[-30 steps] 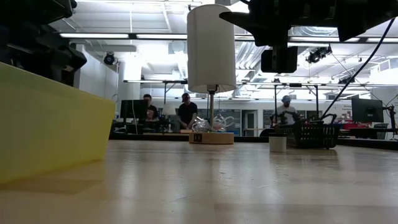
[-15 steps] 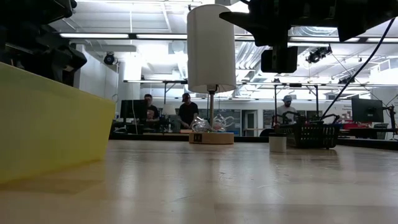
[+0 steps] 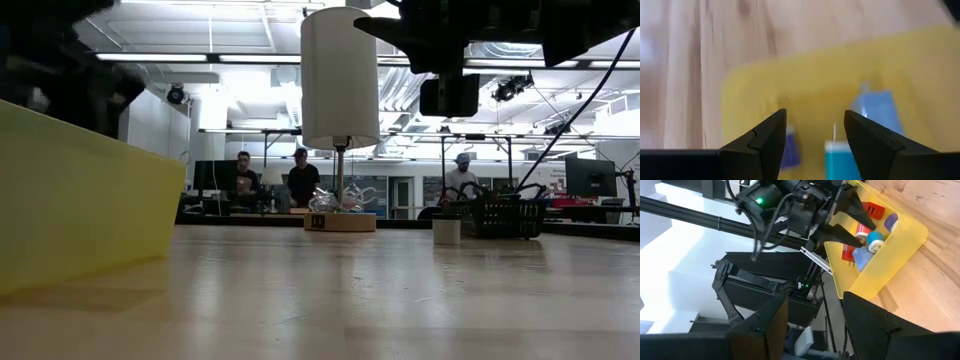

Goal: Pick & Place Office items
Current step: Put the white charger adapter into the yellow bin

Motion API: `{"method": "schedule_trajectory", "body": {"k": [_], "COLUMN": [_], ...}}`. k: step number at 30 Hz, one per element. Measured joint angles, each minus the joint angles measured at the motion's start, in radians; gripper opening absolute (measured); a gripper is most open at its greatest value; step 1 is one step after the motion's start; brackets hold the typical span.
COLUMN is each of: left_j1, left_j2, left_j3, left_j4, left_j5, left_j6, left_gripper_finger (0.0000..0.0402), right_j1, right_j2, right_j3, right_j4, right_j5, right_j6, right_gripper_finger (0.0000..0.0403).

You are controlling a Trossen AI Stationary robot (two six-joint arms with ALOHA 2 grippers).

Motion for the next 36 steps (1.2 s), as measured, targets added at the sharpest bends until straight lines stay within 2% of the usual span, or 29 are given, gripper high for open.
{"method": "schedule_trajectory", "body": {"k": [6,13,18,29,36], "left_j1": [0.038,0.122,0.173,0.201,0.317], "left_j2": [-0.056,-0.124,-0.127,-0.127,-0.127], "left_j3": [0.000,0.000,0.000,0.000,0.000], "left_j4": [0.117,0.140,0.138,0.140,0.142], "left_j5": [-0.045,-0.106,-0.106,-0.105,-0.104], "left_j6": [0.126,0.139,0.141,0.200,0.278], "left_gripper_finger": [0.0194,0.0194,0.0194,0.0194,0.0194], "right_j1": [0.000,0.000,0.000,0.000,0.000], "right_j2": [0.000,0.000,0.000,0.000,0.000], "right_j3": [0.000,0.000,0.000,0.000,0.000], "right_j4": [0.000,0.000,0.000,0.000,0.000], "right_j5": [-0.001,-0.001,-0.007,-0.008,-0.007], "right_j6": [-0.002,-0.005,-0.021,-0.021,-0.023], "right_gripper_finger": [0.0178,0.0178,0.0178,0.0178,0.0178]}}
